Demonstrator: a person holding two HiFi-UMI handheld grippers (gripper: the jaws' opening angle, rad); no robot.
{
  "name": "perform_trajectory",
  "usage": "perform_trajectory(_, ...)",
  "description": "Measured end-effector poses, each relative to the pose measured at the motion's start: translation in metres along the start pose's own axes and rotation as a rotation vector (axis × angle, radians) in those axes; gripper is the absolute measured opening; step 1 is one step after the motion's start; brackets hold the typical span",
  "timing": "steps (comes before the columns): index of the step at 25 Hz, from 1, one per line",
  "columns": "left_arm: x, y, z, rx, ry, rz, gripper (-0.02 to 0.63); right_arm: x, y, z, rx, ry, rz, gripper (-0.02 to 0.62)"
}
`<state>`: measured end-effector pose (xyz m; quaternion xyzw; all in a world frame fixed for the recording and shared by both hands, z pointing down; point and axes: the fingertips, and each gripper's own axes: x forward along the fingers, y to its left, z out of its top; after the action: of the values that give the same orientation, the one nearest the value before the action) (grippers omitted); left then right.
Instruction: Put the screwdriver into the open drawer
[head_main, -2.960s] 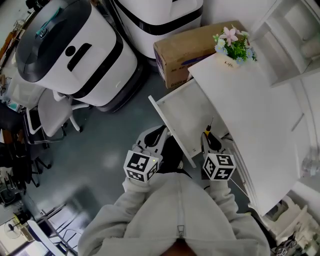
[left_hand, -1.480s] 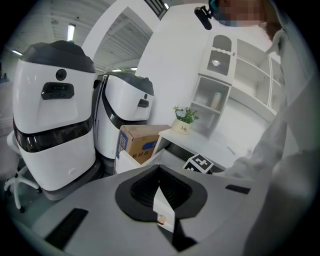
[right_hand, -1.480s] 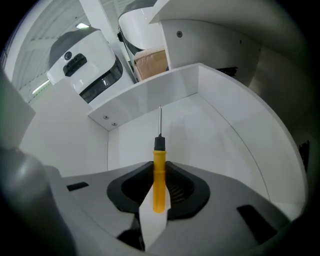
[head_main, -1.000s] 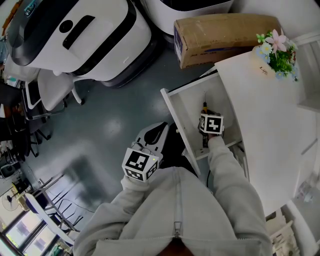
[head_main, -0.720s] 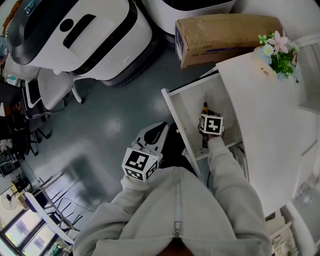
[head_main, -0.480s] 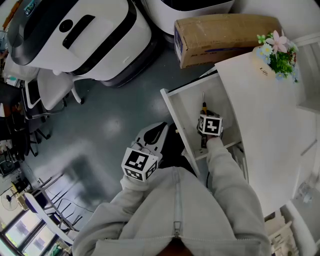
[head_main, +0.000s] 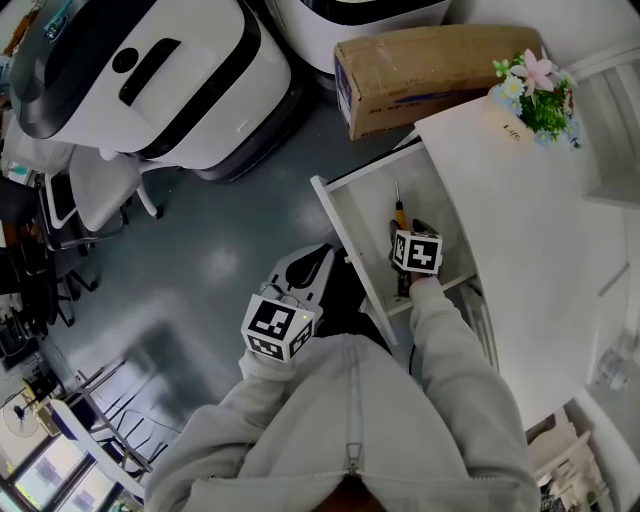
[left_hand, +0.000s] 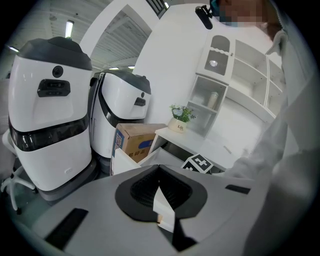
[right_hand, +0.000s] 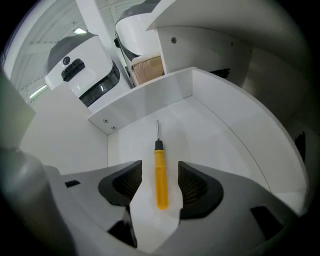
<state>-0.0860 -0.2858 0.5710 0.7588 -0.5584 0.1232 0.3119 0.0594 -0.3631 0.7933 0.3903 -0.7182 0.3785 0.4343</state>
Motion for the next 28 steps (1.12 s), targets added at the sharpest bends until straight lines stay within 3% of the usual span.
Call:
perform_trajectory(14, -0.027, -0.019, 0.008, 0.071, -0.069, -0.040, 0.015, -0.081, 0.009, 0.017, 0.073, -0.207, 0.046, 0.236)
perform_trajectory(28, -0.068, -0.049, 0.015, 0.135, -0.134, -0.066, 0.015, -0.203, 0.029, 0.006, 0.162, -0.407, 0.206, 0.235)
